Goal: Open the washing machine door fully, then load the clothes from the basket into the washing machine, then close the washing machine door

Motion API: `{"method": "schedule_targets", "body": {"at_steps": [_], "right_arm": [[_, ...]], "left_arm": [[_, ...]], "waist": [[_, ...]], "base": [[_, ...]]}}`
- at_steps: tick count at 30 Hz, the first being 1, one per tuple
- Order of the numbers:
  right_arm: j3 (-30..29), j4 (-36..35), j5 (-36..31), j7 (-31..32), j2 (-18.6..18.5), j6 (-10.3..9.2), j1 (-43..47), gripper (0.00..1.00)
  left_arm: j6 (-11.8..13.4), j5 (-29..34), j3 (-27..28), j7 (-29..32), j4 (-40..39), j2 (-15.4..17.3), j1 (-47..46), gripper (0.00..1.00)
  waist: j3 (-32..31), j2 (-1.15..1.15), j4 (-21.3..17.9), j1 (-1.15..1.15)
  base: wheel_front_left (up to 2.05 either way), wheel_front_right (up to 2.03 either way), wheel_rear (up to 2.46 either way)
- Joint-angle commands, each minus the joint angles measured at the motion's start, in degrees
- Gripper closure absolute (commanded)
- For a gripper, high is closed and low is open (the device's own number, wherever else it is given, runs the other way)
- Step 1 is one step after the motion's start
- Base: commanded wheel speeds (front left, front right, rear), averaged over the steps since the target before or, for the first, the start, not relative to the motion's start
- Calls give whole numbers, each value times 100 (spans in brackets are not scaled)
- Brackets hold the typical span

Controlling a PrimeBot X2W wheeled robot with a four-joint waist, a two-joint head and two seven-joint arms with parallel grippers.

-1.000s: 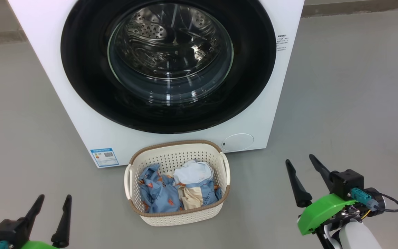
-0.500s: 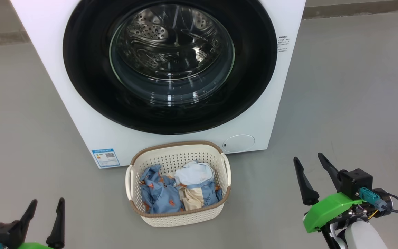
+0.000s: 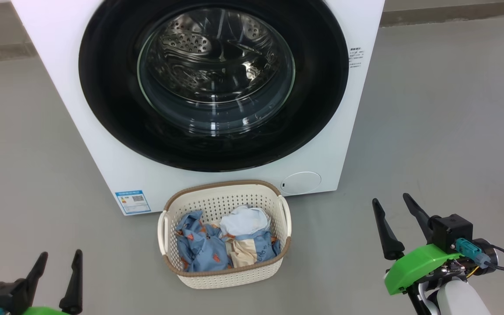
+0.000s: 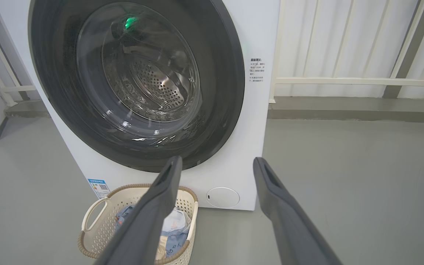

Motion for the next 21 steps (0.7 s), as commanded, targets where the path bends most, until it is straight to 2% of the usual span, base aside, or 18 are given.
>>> {"method": "schedule_targets", "body": {"at_steps": [1, 14, 21], "right_arm": [[141, -136, -9, -57, 2, 9, -139, 0], [135, -124, 27, -65, 2, 9, -161, 0], [117, -77, 116, -91, 2, 9, -161, 0]], "left_arm": [[9, -5, 193, -53, -132, 179, -314, 0], [8, -5, 164, -54, -114, 229, -320, 0], [8, -7, 155, -54, -96, 258, -344, 0]], "waist": [[8, 0, -4, 0], [30, 0, 5, 0], [65, 0, 8, 0]], "base": [[0, 0, 0], [1, 1, -2], [41, 41, -81]]}}
